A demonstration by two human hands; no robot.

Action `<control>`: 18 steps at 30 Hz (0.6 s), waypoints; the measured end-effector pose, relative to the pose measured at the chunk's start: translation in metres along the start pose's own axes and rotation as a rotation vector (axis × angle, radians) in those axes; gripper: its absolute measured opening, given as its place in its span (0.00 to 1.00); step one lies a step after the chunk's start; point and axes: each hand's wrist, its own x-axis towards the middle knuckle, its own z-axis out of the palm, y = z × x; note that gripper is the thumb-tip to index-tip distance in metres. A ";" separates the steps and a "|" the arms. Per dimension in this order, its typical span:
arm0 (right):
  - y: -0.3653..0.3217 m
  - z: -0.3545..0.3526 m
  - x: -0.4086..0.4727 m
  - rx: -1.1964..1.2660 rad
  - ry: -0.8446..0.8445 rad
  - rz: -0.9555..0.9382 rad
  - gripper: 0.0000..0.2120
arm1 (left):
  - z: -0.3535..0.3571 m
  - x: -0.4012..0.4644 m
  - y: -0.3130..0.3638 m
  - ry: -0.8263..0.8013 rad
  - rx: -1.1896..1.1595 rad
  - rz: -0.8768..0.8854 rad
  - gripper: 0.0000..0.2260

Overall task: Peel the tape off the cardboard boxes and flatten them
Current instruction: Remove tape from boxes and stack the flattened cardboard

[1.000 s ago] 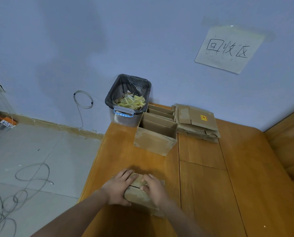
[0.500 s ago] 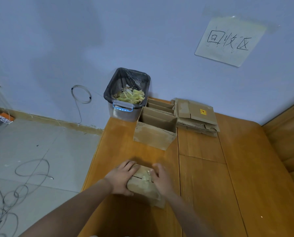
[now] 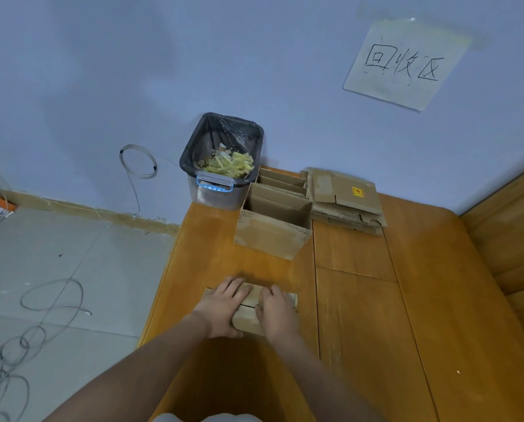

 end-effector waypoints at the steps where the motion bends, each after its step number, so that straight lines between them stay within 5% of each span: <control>1: 0.000 0.000 0.000 0.022 0.011 0.016 0.11 | 0.000 0.000 0.000 -0.002 -0.002 -0.002 0.47; 8: 0.018 -0.005 0.006 0.423 0.047 0.279 0.06 | 0.001 0.003 -0.002 -0.026 -0.040 -0.007 0.47; 18: 0.026 -0.005 -0.005 0.263 0.065 0.185 0.05 | -0.001 0.004 -0.002 -0.043 -0.047 -0.008 0.48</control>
